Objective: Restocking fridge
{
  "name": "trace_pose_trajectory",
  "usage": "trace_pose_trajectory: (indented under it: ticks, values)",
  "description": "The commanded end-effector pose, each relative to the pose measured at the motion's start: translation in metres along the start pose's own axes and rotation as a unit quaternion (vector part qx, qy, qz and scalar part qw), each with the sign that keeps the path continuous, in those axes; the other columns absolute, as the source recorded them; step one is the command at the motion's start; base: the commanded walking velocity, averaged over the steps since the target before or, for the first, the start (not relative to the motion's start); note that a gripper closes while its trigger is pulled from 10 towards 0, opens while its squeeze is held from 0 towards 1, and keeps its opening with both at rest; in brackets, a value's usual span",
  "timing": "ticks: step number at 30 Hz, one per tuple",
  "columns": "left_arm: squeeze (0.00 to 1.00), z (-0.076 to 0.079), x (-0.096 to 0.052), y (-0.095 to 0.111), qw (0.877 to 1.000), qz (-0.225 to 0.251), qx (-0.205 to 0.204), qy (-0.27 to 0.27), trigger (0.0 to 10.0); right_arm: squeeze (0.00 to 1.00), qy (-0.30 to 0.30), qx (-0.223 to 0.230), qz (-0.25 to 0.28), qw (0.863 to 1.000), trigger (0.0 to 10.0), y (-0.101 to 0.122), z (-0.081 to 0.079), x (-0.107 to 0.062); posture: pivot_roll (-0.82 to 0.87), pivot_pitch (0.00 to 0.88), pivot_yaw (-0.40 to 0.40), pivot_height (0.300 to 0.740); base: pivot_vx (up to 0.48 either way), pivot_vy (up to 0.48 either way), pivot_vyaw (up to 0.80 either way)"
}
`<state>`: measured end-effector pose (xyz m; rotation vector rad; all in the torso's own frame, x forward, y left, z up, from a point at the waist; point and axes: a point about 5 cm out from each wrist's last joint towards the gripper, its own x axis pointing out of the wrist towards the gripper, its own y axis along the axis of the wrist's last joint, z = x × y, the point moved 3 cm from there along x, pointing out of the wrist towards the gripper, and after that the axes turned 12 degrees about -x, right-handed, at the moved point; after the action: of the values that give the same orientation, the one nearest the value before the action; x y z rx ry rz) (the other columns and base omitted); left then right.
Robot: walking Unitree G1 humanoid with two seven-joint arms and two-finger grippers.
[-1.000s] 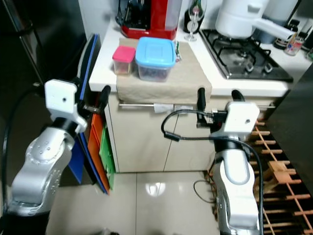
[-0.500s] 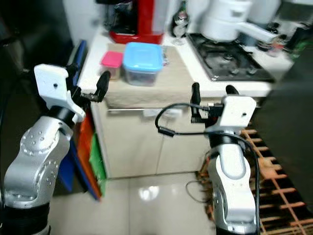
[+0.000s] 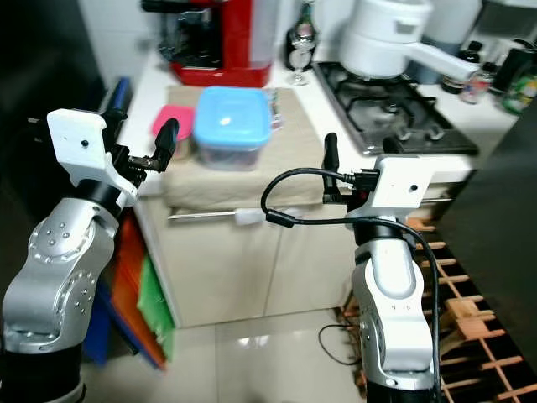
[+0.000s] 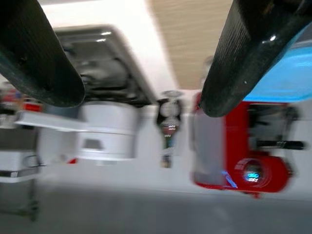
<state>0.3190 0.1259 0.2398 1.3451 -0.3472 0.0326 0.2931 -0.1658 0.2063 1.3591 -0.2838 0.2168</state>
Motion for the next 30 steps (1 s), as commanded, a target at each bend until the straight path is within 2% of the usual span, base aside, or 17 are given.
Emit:
trace_pose_trajectory:
  ticks: [1, 4, 6, 7, 8, 10, 12, 18, 23, 26, 30]
  values:
    - [0.00, -0.008, 0.005, 0.008, 1.000, 0.011, 0.006, 0.019, 10.0, 0.00, -0.004, 0.002, 0.006, 1.000, 10.0, 0.003, 0.002, 0.006, -0.05, 0.000, -0.028, 0.740, 0.000, 0.000, 0.00]
    - [0.00, -0.018, 0.018, 0.015, 0.999, 0.016, 0.017, 0.044, 10.0, 0.00, 0.000, 0.003, 0.014, 1.000, 10.0, 0.007, 0.001, 0.010, -0.04, 0.000, -0.028, 0.740, 0.000, 0.000, 0.00]
    - [0.00, -0.028, 0.025, 0.007, 0.997, -0.014, 0.026, 0.071, 10.0, 0.00, 0.005, 0.003, 0.016, 1.000, 10.0, 0.007, -0.001, 0.011, -0.04, 0.000, -0.024, 0.740, 0.000, 0.000, 0.00]
    - [0.00, -0.028, 0.025, 0.007, 0.997, -0.014, 0.026, 0.071, 10.0, 0.00, 0.005, 0.003, 0.016, 1.000, 10.0, 0.007, -0.001, 0.011, -0.04, 0.000, -0.024, 0.740, 0.000, 0.000, 0.00]
    - [0.00, -0.037, 0.028, -0.001, 0.994, -0.041, 0.016, 0.098, 10.0, 0.00, 0.008, 0.004, 0.017, 1.000, 10.0, 0.008, -0.003, 0.011, -0.04, 0.000, -0.022, 0.740, 0.000, 0.000, 0.00]
    - [0.00, -0.040, 0.028, -0.008, 0.992, -0.063, 0.005, 0.114, 10.0, 0.00, 0.007, 0.005, 0.018, 1.000, 10.0, 0.008, -0.003, 0.011, -0.04, 0.000, -0.015, 0.740, 0.000, 0.000, 0.00]
    - [0.00, -0.036, 0.027, -0.016, 0.991, -0.081, -0.019, 0.104, 10.0, 0.00, 0.006, 0.006, 0.017, 1.000, 10.0, 0.009, -0.004, 0.010, -0.04, 0.003, -0.010, 0.740, 0.000, 0.000, 0.00]
    - [0.00, -0.023, 0.017, -0.030, 0.989, -0.115, -0.055, 0.073, 10.0, 0.00, 0.005, 0.011, 0.003, 1.000, 10.0, 0.003, -0.008, 0.002, -0.05, 0.027, 0.006, 0.740, 0.000, 0.000, 0.00]
    - [0.00, -0.024, 0.011, -0.037, 0.986, -0.135, -0.062, 0.080, 10.0, 0.00, 0.002, 0.010, -0.003, 1.000, 10.0, 0.000, -0.006, -0.001, -0.05, 0.032, 0.013, 0.740, 0.000, 0.000, 0.00]
    - [0.00, -0.016, 0.001, -0.043, 0.984, -0.157, -0.063, 0.060, 10.0, 0.00, -0.001, 0.007, -0.010, 1.000, 10.0, -0.004, -0.004, -0.004, -0.05, 0.033, 0.016, 0.740, 0.000, 0.000, 0.00]
    - [0.00, -0.016, -0.001, -0.053, 0.981, -0.172, -0.067, 0.062, 10.0, 0.00, -0.002, 0.007, -0.014, 1.000, 10.0, -0.006, -0.003, -0.005, -0.05, 0.029, 0.015, 0.740, 0.000, 0.000, 0.00]
